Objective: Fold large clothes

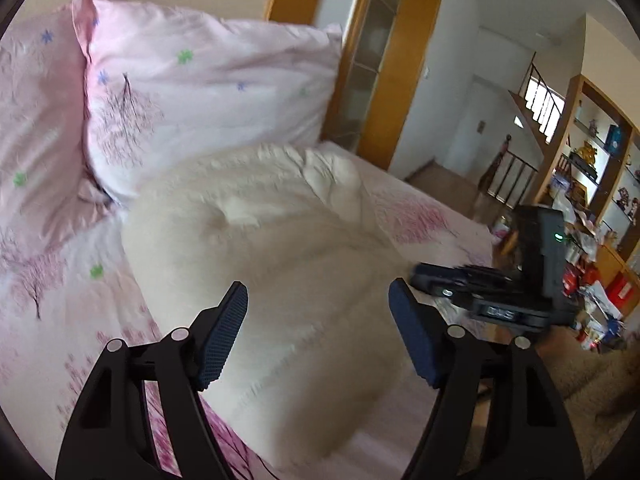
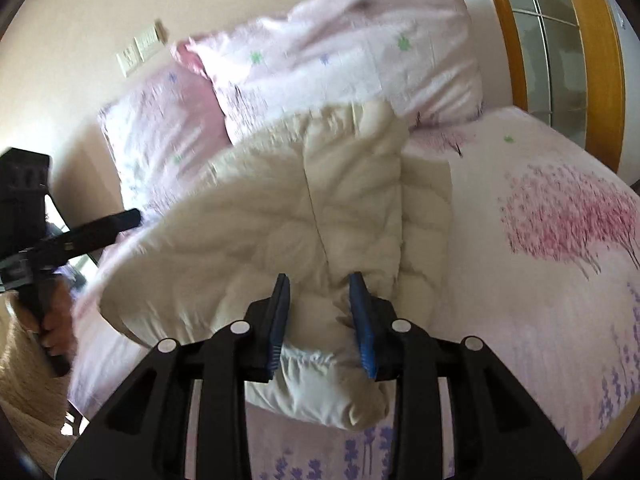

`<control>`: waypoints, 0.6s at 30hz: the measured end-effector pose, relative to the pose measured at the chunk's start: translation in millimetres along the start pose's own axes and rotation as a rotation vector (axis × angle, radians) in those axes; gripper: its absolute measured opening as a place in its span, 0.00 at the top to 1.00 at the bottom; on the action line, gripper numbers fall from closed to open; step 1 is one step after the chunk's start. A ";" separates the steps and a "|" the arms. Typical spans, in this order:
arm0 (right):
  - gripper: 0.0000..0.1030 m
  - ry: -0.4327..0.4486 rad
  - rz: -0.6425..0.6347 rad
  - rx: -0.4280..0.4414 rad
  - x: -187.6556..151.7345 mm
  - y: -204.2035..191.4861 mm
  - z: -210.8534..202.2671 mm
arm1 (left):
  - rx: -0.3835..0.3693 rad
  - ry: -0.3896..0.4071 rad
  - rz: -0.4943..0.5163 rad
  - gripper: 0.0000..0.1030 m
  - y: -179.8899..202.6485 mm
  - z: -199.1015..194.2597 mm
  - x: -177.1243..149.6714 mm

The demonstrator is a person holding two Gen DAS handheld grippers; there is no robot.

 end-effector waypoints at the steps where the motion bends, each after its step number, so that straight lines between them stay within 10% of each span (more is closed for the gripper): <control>1: 0.71 -0.011 0.004 -0.012 -3.4 4.1 5.3 | 0.017 -0.026 0.010 0.28 -0.1 5.7 -6.4; 14: 0.71 -0.122 -0.067 -0.101 -23.0 7.8 30.0 | 0.191 -0.130 0.127 0.27 -0.5 54.1 -53.5; 18: 0.56 -0.169 0.022 0.029 2.8 16.3 22.3 | 0.235 -0.106 0.183 0.25 7.7 52.1 -51.7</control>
Point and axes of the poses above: each gripper's, at about its wrist camera, not at the fingertips, and z roughly the way its jaws point, y to its right, x to its top, the point moved 4 cm from there along z, roughly the way its jaws point, and after that the axes turned 1 degree about -z, right-handed, at the moved point
